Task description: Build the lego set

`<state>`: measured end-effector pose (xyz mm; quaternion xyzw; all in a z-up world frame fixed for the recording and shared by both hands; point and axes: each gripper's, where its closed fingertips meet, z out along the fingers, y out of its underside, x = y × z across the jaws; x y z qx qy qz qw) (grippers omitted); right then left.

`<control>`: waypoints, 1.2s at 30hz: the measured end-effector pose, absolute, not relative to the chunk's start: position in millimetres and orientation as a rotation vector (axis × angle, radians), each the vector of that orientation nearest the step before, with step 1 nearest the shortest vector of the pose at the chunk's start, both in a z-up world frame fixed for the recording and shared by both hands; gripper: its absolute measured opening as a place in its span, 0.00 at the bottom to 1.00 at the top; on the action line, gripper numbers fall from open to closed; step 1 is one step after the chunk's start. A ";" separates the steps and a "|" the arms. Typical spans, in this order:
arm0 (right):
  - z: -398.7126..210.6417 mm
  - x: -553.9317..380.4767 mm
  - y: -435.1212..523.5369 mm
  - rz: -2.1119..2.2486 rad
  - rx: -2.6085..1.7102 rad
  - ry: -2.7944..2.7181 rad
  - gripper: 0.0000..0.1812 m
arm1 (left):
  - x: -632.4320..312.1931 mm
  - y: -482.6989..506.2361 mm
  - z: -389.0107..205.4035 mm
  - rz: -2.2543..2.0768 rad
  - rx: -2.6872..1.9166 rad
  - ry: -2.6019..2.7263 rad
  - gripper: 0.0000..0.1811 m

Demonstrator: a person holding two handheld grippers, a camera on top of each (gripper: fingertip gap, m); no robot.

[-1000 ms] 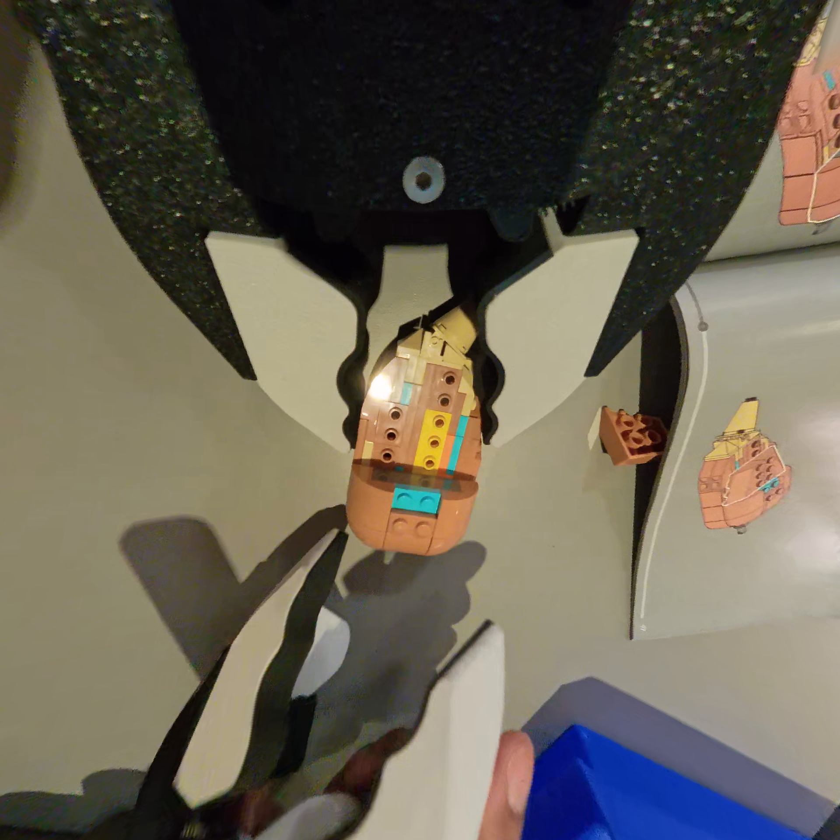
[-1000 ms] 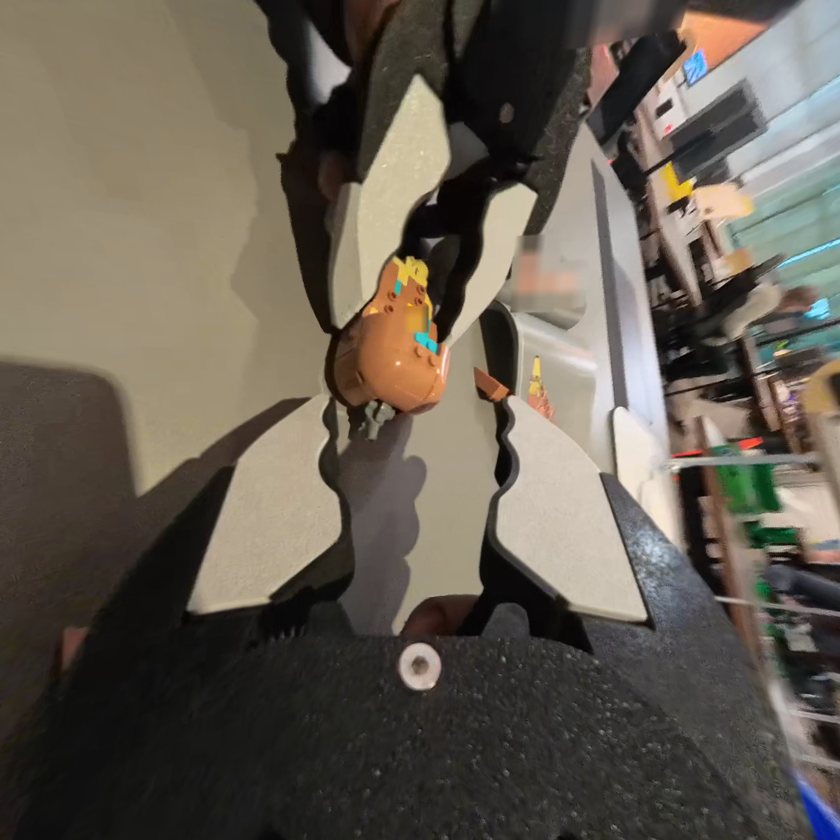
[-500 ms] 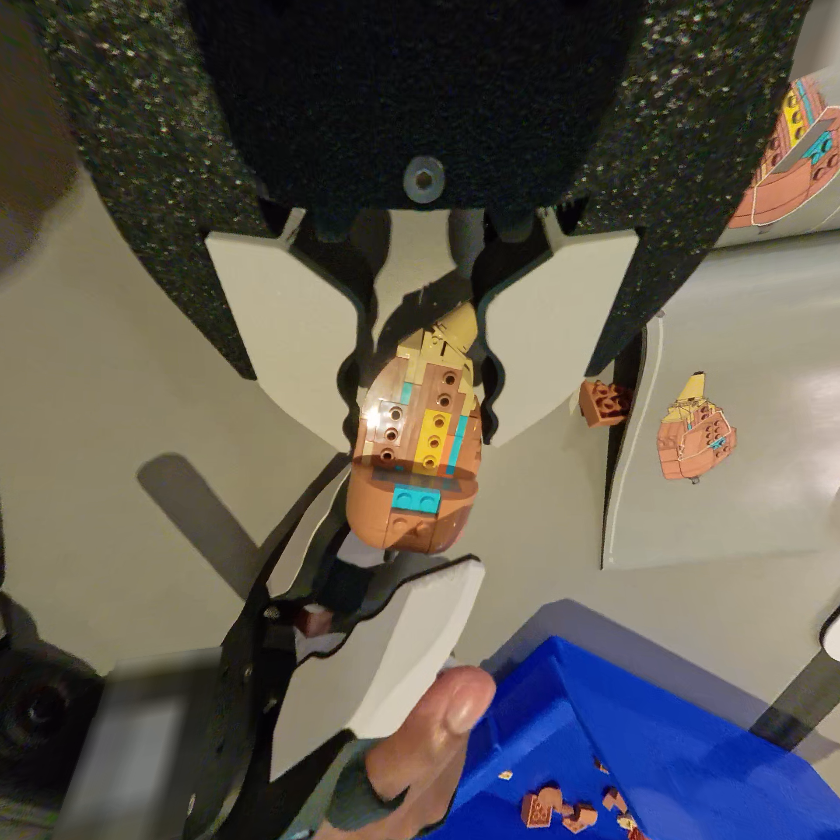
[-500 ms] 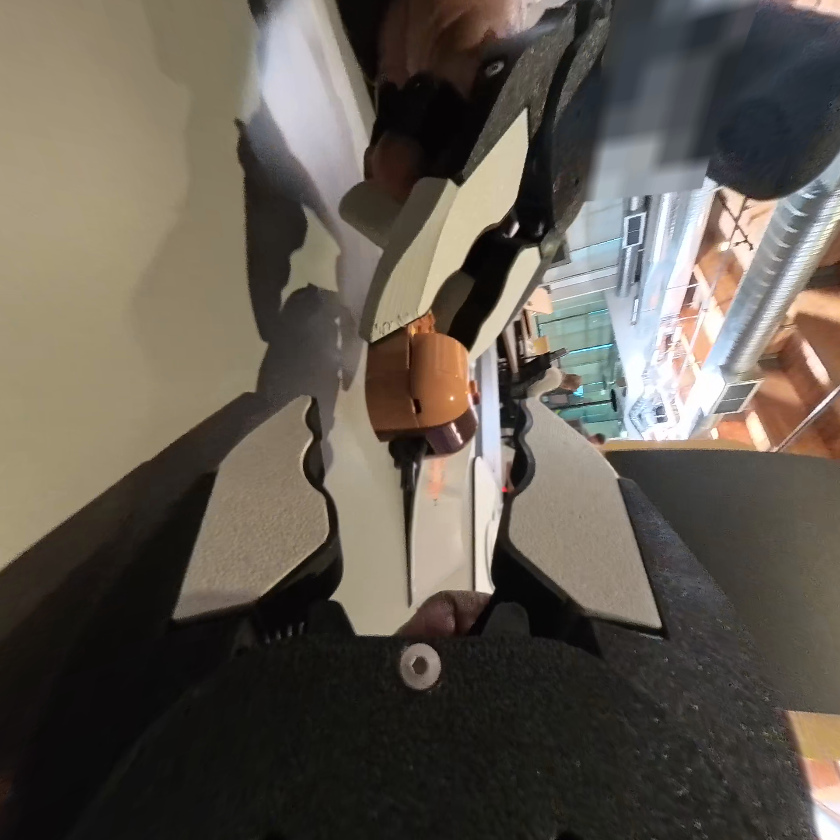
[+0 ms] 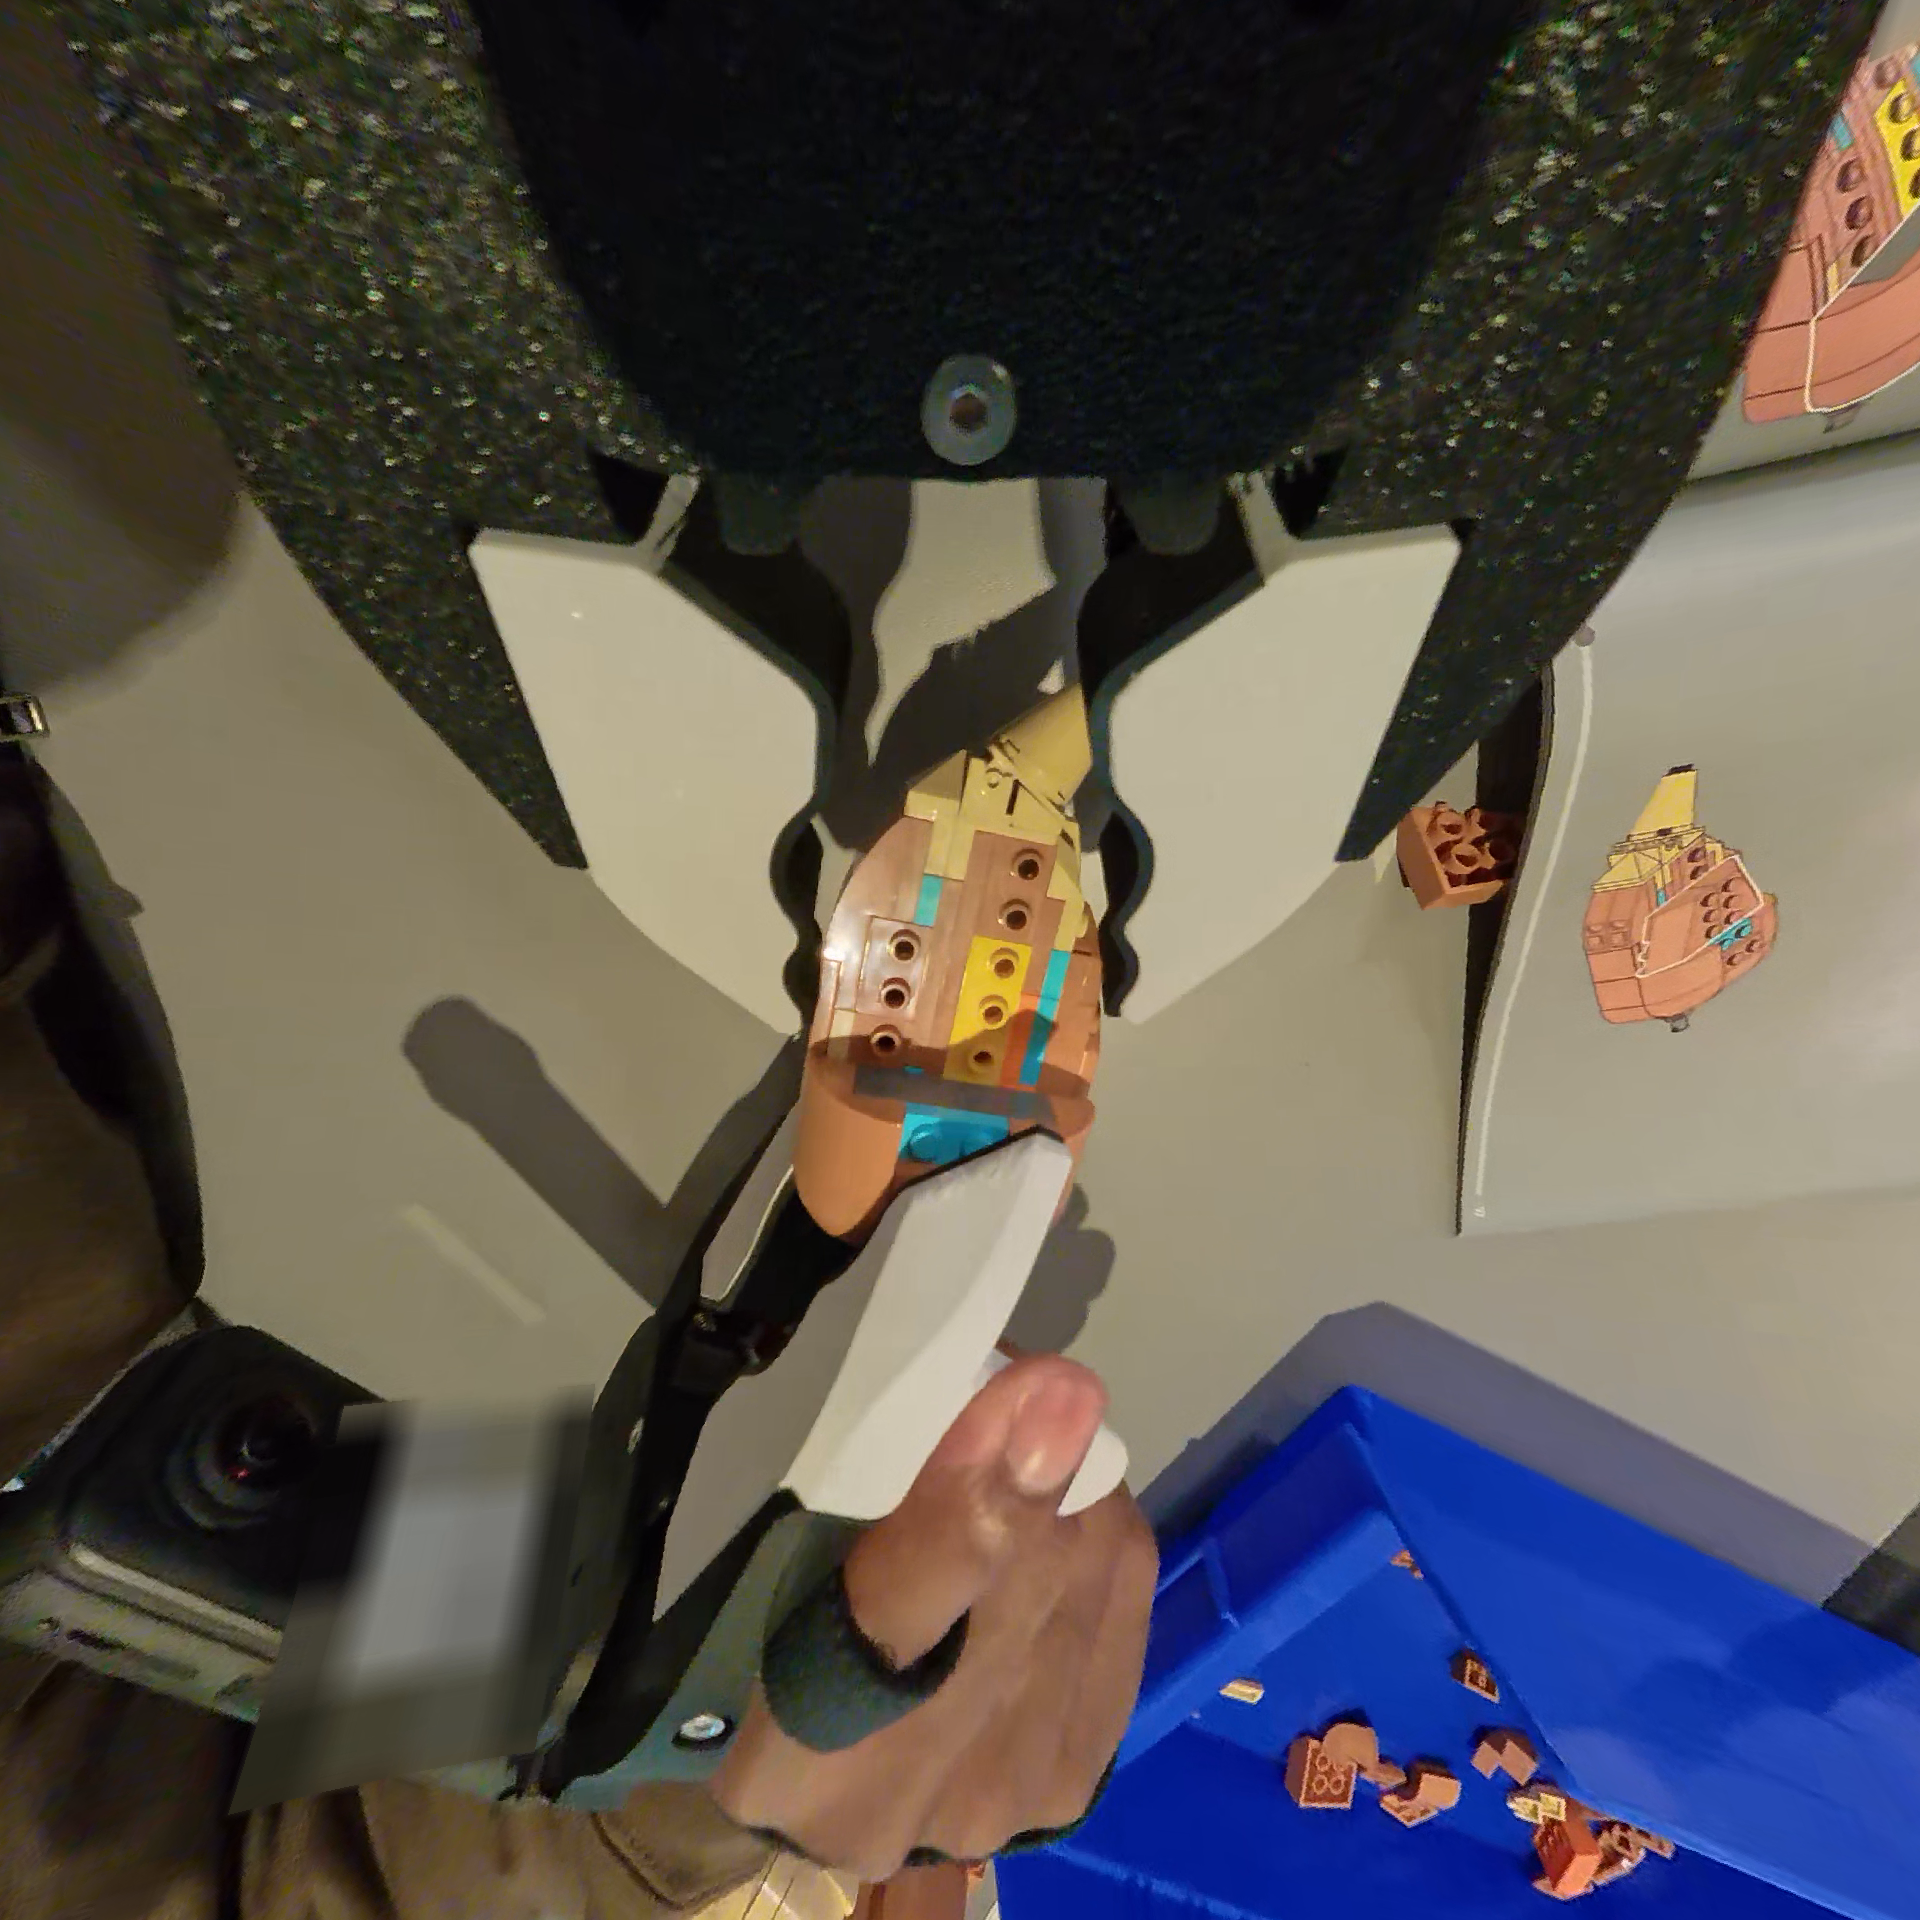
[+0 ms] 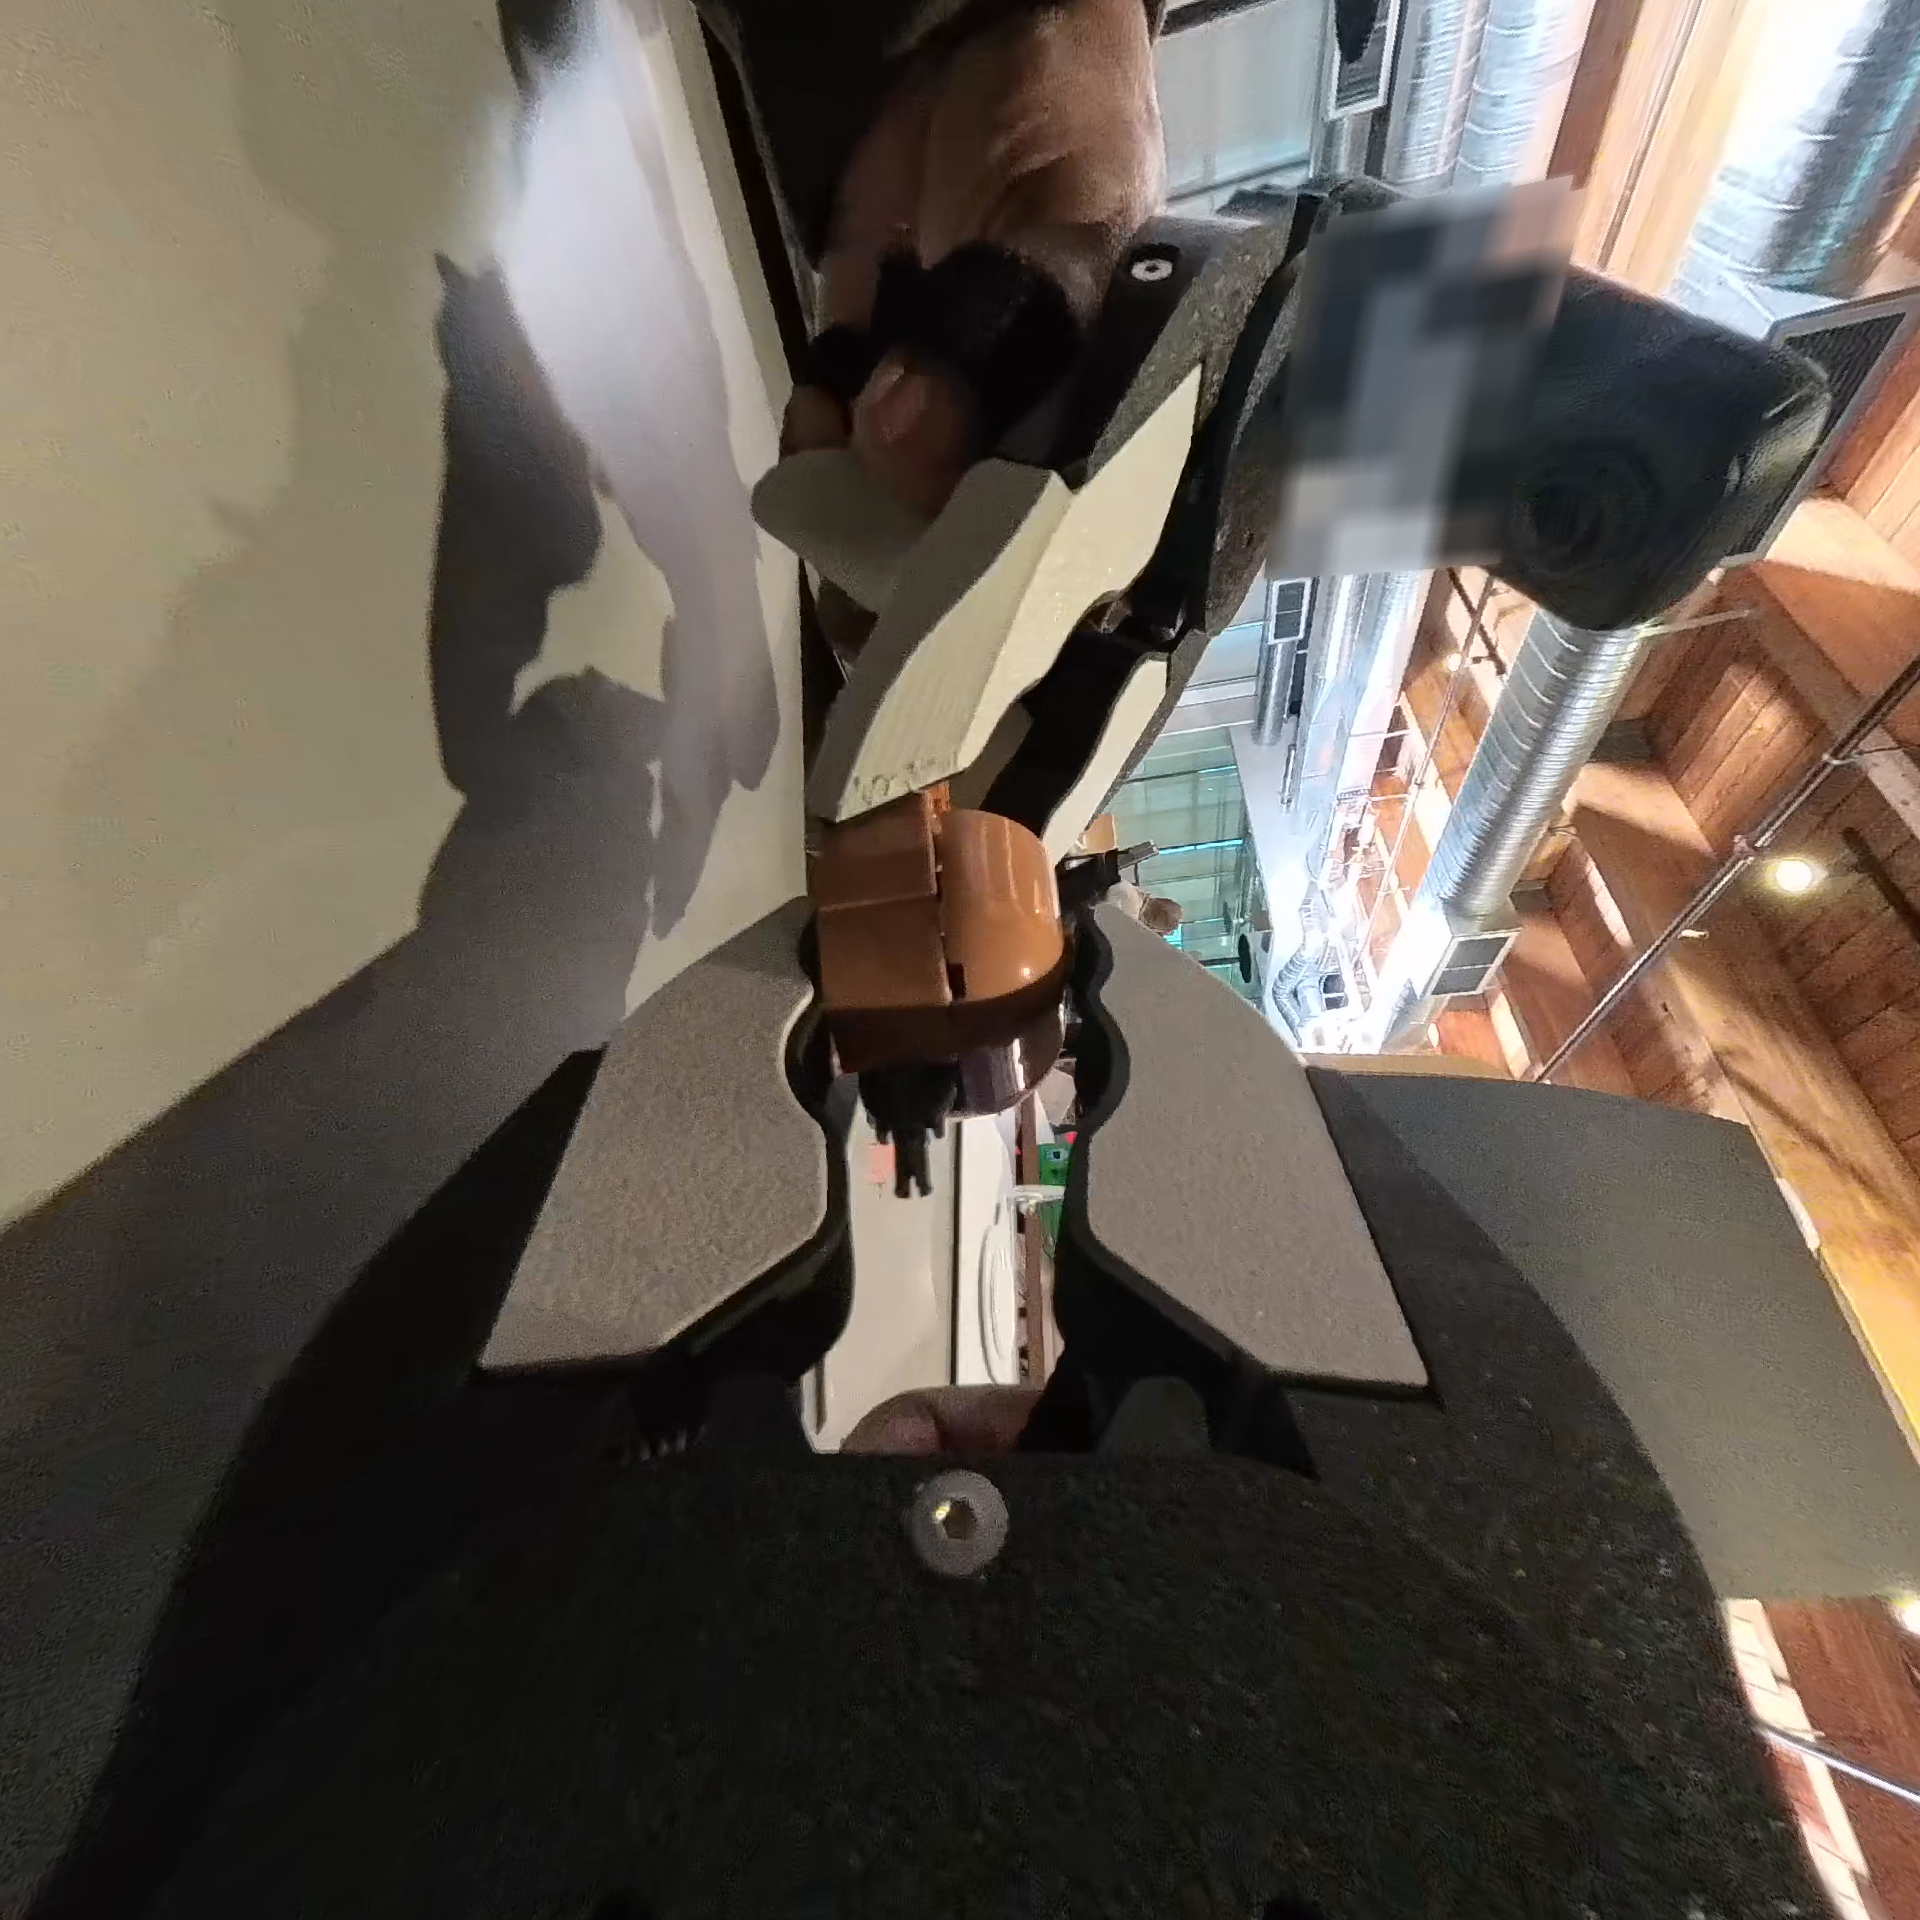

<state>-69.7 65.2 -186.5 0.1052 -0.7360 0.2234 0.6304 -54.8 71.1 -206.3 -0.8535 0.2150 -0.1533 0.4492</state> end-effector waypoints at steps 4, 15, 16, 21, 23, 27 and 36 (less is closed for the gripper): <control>-185.3 -70.0 64.9 0.480 0.254 -1.679 0.23 | -55.2 70.7 -205.4 -0.385 -2.111 0.536 0.29; -182.9 -66.0 62.5 0.461 0.256 -1.733 0.22 | -49.8 67.9 -202.0 -0.466 -2.090 0.541 0.29; -182.8 -65.9 62.6 0.457 0.257 -1.731 0.22 | -49.7 67.9 -201.8 -0.468 -2.086 0.543 0.29; -177.1 -67.7 65.3 0.473 0.225 -1.693 0.22 | -50.9 70.1 -196.9 -0.475 -2.040 0.526 0.29; -169.9 -70.4 68.6 0.474 0.193 -1.655 0.22 | -57.6 73.5 -191.7 -0.448 -2.013 0.473 0.33; -151.3 -74.1 76.1 0.499 0.118 -1.571 0.22 | -79.9 75.9 -170.2 -0.386 -1.885 0.342 0.48; -121.0 -71.5 79.4 0.598 0.017 -1.463 0.22 | -67.2 80.6 -156.7 -0.705 -1.651 0.094 0.55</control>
